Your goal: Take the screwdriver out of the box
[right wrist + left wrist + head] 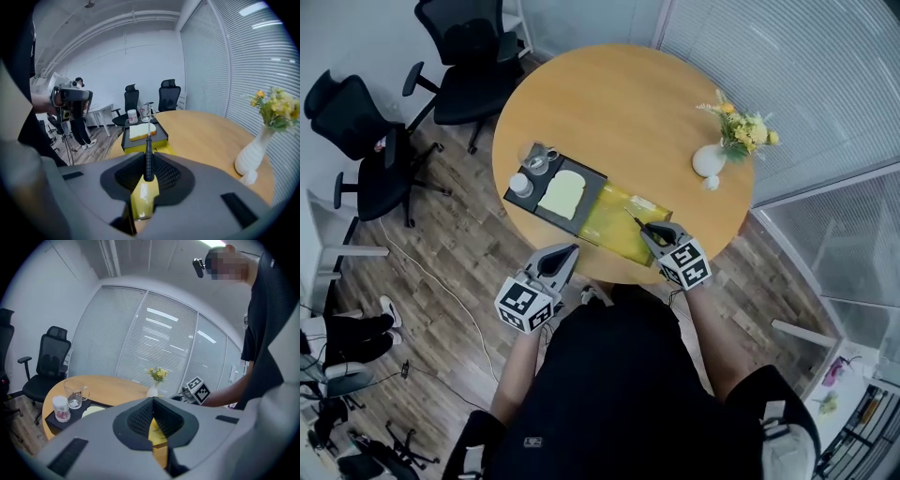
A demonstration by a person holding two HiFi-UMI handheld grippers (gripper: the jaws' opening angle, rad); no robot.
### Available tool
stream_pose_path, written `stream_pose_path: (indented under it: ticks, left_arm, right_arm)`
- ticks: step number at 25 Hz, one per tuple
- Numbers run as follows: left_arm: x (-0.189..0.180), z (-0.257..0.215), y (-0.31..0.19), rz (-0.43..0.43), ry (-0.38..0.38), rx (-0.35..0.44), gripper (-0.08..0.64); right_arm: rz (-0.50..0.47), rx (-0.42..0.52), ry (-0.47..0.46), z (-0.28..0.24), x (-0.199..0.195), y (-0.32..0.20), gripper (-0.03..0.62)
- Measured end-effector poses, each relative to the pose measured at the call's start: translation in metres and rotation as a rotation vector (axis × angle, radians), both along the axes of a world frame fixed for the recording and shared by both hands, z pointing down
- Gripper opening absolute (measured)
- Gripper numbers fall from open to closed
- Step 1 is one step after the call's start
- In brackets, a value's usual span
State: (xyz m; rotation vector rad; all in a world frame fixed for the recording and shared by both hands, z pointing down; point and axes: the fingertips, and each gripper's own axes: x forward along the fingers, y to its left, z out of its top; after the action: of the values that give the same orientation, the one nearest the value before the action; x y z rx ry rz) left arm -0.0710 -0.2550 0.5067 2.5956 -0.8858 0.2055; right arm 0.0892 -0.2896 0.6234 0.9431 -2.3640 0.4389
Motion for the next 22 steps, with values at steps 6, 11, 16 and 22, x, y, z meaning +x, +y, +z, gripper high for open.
stream_pose_path:
  ticks: [6,11,16,22]
  left_arm:
    - [-0.004,0.008,0.011,0.039,0.003,-0.004,0.005]
    - [-0.003,0.006,0.02,0.059,0.007,0.004,0.006]
    - [-0.005,0.003,0.025,0.052,0.019,0.02,0.006]
    - [-0.014,0.005,0.036,0.036,0.023,0.012,0.006]
  right_arm:
    - [0.046,0.023,-0.081,-0.014,-0.01,0.021,0.06]
    - [0.05,0.085,-0.181,-0.04,-0.024,0.041,0.06]
    - [0.05,0.114,-0.228,-0.053,-0.038,0.055,0.06]
    - [0.033,0.113,-0.232,-0.053,-0.045,0.055,0.06]
